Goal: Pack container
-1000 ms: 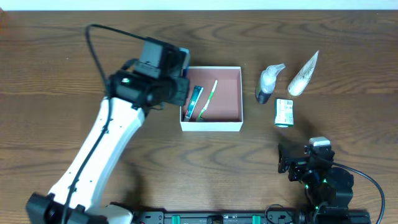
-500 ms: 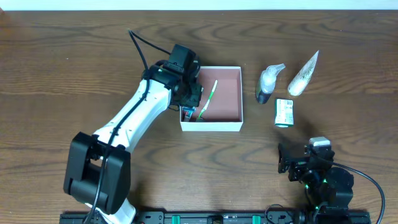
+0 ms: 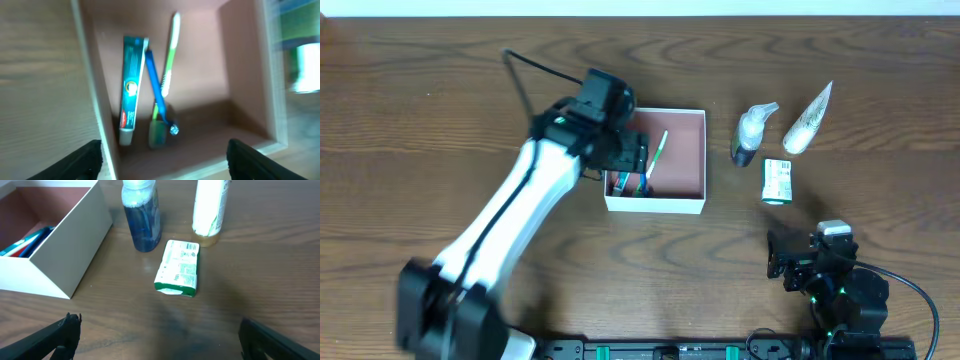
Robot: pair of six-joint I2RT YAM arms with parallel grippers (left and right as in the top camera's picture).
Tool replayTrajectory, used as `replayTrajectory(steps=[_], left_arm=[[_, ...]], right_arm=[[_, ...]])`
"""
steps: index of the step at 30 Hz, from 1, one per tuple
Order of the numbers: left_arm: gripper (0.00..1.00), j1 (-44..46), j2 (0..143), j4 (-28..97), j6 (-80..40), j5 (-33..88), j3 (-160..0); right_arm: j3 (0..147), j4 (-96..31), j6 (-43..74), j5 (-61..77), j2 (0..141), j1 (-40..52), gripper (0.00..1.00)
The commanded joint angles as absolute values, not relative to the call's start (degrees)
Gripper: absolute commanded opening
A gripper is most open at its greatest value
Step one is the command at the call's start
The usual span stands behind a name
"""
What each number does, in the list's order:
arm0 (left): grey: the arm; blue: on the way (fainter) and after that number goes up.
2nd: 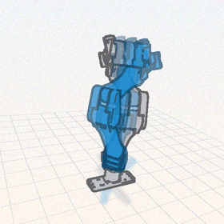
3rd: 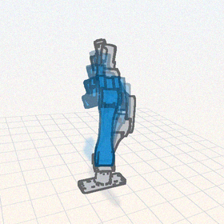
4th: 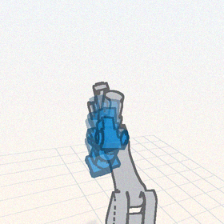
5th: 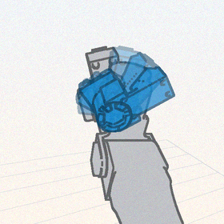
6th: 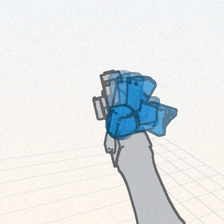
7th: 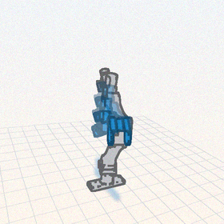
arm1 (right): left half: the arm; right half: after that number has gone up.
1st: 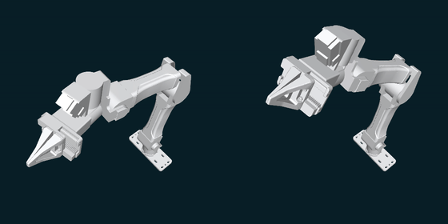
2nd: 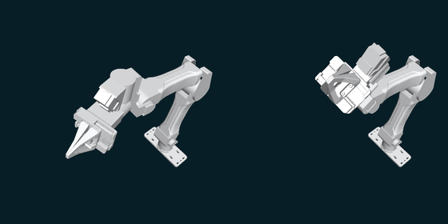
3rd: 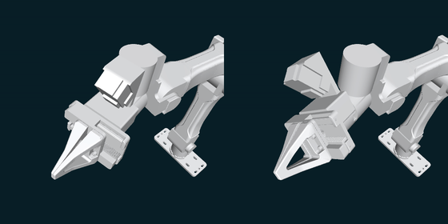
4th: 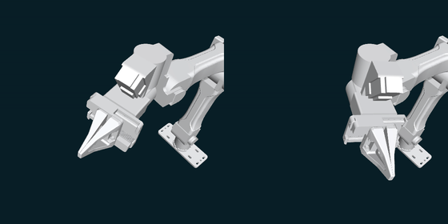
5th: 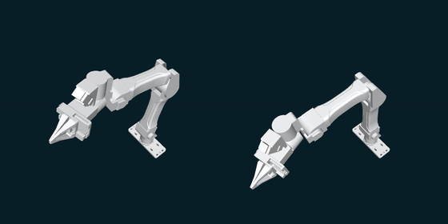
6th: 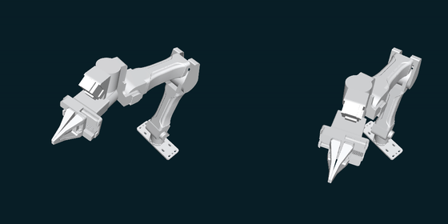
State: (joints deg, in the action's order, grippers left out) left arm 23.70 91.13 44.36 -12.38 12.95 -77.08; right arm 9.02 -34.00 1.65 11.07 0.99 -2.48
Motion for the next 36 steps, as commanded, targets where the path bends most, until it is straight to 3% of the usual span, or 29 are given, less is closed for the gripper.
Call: replayTrajectory(steps=[1, 7, 11, 16, 26, 30, 36], left_arm=[[0.82, 21.21, 83.18, 46.44, -13.21, 10.35, -79.77], [0.94, 12.53, 74.91, 54.98, -13.23, -4.19, -79.75], [0.99, 4.58, 74.11, 59.29, -13.37, -5.17, -79.75], [0.98, -0.86, 74.22, 62.81, -13.45, -5.19, -79.75], [0.98, -1.69, 74.22, 62.96, -13.43, -5.19, -79.75], [0.98, -1.69, 74.22, 62.96, -13.43, -5.21, -79.75], [0.98, -1.69, 74.22, 62.96, -13.43, -5.19, -79.75]], right_arm=[[8.88, -34.04, 0.58, 11.38, 0.64, -2.13, 0.99], [8.88, -34.04, 0.58, 11.38, 0.67, -2.13, 0.99], [8.82, -32.25, 0.78, 11.57, 0.67, -2.13, 0.99], [8.82, -26.5, 11.97, 20.64, 0.64, -2.13, 0.99], [12.38, -25.74, 24.86, 27.0, 1.69, -2.11, 0.98], [21.28, -28.14, 24.82, 25.02, 8.34, -2.11, 0.99], [41.1, -38.11, 20.21, 24.18, 29.43, -1.89, 0.99]])
